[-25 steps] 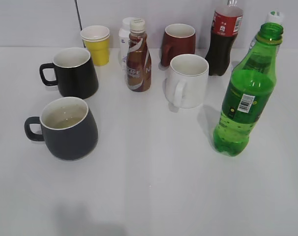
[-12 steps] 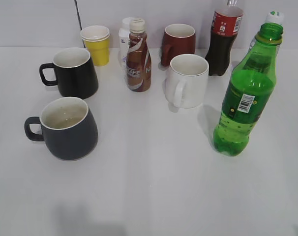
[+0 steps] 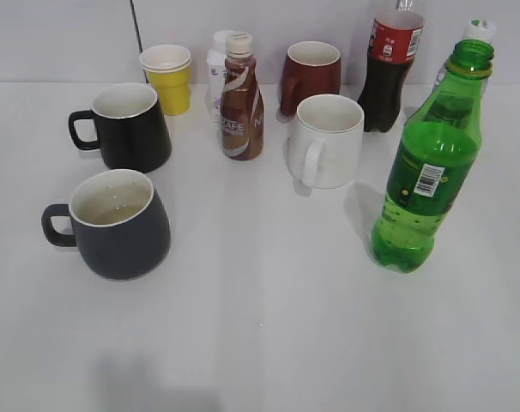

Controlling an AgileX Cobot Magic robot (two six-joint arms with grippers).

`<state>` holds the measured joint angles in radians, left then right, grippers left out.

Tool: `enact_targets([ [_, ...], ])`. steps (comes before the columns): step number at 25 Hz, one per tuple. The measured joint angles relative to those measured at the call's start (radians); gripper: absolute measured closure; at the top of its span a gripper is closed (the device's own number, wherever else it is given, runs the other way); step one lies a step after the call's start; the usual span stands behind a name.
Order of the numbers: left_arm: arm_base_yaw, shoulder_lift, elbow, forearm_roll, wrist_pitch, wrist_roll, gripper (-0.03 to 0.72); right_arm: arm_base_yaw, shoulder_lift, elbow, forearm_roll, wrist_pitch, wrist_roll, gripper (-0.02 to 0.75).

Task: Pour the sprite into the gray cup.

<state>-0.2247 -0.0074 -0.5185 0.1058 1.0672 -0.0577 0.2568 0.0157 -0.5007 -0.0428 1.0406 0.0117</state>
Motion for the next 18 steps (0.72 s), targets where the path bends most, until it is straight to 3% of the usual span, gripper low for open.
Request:
enact_targets([
  [6, 0.146, 0.000, 0.000, 0.000, 0.000, 0.000, 0.203, -0.169, -0.021, 0.000, 0.000, 0.000, 0.000, 0.163],
  [18, 0.155, 0.000, 0.000, 0.000, -0.001, 0.000, 0.230, -0.180, -0.024, 0.002, 0.000, 0.000, 0.000, 0.164],
])
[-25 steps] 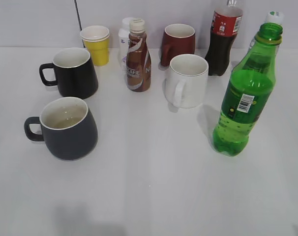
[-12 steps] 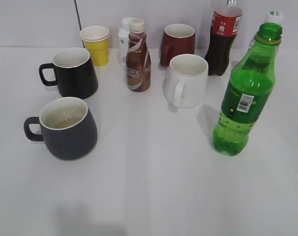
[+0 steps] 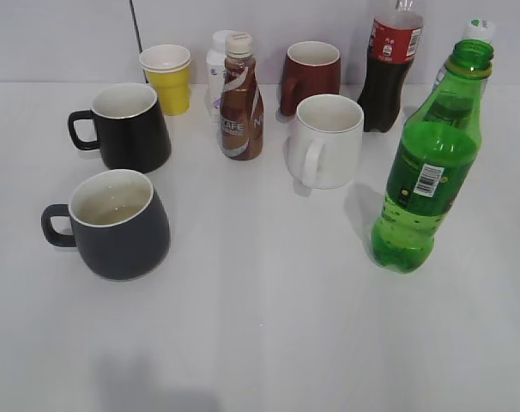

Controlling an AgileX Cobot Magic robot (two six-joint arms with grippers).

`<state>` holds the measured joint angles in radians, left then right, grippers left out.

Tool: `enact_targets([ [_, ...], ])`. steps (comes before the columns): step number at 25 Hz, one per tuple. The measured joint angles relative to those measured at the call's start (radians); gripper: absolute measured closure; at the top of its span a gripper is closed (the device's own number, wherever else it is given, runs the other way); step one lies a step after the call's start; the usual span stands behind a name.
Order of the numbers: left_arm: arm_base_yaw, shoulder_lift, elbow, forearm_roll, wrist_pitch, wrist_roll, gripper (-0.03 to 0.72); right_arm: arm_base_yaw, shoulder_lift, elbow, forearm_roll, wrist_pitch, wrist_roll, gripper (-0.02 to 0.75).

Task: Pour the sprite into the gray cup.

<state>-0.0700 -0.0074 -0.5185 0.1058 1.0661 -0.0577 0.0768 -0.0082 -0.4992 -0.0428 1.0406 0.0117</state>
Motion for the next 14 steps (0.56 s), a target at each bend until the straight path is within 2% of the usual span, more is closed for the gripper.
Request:
enact_targets([
  [14, 0.000, 0.000, 0.000, 0.000, 0.000, 0.000, 0.276, 0.000, 0.000, 0.000, 0.000, 0.000, 0.000, 0.164],
])
